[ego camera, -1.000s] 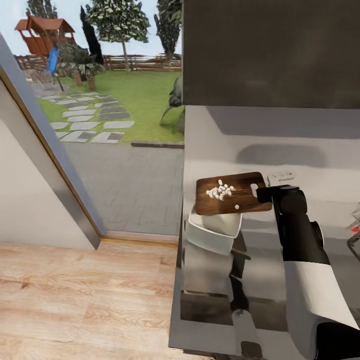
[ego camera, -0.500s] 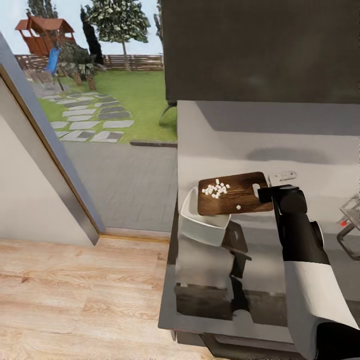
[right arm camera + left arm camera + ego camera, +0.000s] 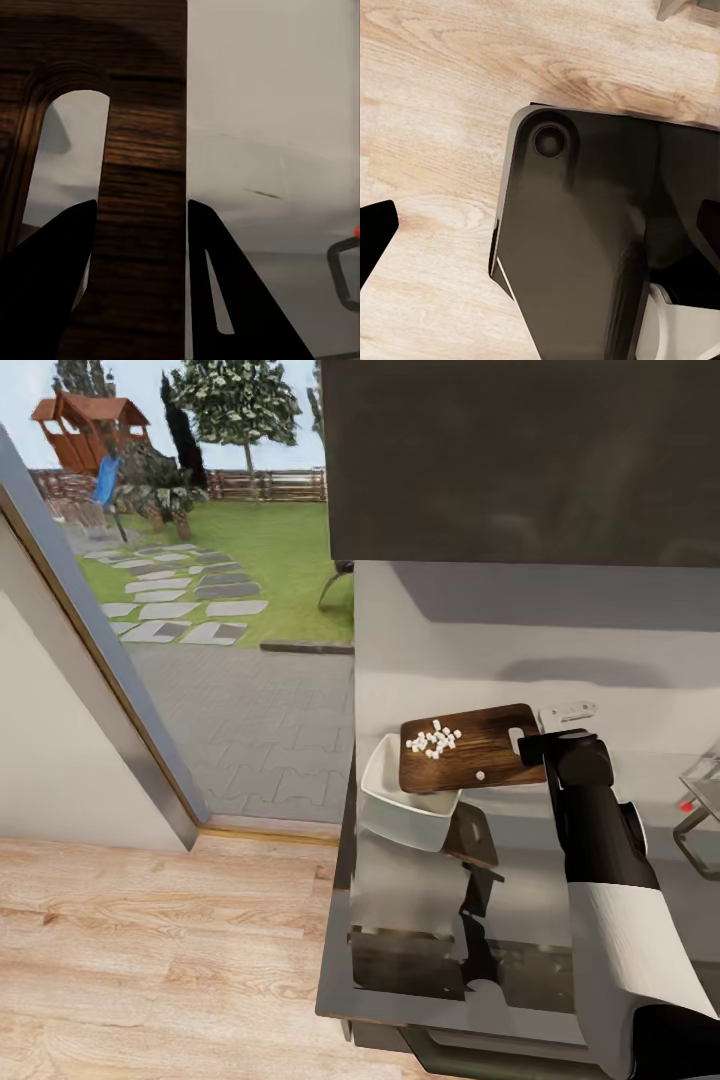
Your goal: In the kitchen, take the Vidalia onion out of the sink, dice it on the chopping board with the paring knife, put the diced onion into the bowl on the countertop, then place both the paring knife and the chopping board into the sink.
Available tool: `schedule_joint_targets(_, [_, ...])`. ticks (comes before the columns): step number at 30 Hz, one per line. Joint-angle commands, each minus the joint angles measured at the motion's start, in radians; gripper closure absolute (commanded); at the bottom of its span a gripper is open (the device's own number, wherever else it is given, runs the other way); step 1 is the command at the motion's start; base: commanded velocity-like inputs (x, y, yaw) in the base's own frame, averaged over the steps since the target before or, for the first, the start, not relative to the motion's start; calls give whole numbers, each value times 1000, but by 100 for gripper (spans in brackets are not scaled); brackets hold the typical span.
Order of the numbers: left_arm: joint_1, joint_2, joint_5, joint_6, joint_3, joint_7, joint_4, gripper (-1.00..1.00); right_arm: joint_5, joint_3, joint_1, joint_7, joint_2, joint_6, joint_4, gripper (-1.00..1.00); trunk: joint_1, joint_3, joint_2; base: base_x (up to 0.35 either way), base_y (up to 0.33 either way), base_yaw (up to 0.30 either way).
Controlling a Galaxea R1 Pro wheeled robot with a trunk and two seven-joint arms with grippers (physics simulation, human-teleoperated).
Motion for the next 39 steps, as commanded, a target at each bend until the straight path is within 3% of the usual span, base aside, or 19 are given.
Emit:
schedule_joint_targets(1, [0, 0, 10, -1, -2, -5, -1, -100, 12, 0, -1, 10, 0, 3, -1, 100, 1, -1, -2, 0, 0, 0])
schedule_joint_targets(11, [0, 0, 10, -1, -2, -5, -1, -100, 15, 0, -1, 7, 1, 3, -1, 100, 1, -1, -2, 0, 0, 0])
schedule_joint_targets(20, [0, 0, 10, -1, -2, -5, -1, -100, 57, 1, -1, 7, 8, 2, -1, 100, 1, -1, -2, 0, 0, 0])
schedule_joint_targets(36, [0, 0, 10, -1, -2, -5, -1, -100, 62, 2, -1, 7, 9, 3, -1, 100, 1, -1, -2, 0, 0, 0])
schedule_joint_targets(39, [0, 0, 10, -1, -2, -5, -1, -100, 64, 21, -1, 6, 9, 3, -1, 100, 1, -1, -2, 0, 0, 0])
